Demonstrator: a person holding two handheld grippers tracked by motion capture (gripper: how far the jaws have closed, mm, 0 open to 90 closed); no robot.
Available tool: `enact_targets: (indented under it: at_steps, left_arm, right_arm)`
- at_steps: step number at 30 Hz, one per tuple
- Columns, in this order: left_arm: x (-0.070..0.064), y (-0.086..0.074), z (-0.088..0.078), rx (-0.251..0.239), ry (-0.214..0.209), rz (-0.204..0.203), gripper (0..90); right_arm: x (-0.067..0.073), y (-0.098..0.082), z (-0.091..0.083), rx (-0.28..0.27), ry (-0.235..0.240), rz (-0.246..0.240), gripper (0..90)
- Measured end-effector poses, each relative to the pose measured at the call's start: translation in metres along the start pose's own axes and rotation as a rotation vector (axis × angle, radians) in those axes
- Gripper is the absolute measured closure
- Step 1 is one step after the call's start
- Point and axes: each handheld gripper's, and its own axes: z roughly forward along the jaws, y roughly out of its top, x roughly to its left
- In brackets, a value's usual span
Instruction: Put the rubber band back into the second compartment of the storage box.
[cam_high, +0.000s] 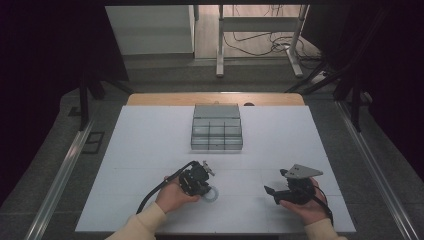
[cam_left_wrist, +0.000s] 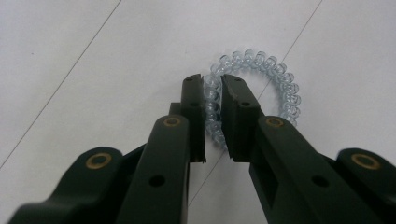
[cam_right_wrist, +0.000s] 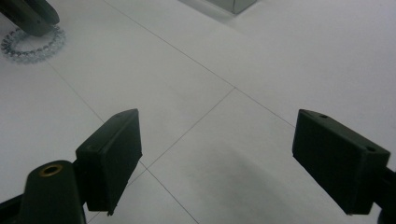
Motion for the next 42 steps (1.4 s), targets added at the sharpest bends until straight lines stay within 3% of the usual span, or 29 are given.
enact_targets:
  at_steps: [22,29,42]
  left_arm:
    - [0.004,-0.001,-0.018,-0.083,-0.048,-0.033,81.8]
    - [0.005,-0.003,-0.029,-0.129,-0.061,-0.055,81.8]
    - [0.002,-0.003,-0.059,-0.205,-0.078,-0.044,81.8]
  right_arm:
    - [-0.001,0.0,-0.002,0.0,-0.006,0.0,16.1]
    - [-0.001,-0.001,-0.001,-0.001,-0.007,-0.001,16.0]
    - [-0.002,-0.001,-0.002,-0.007,-0.007,0.004,16.0]
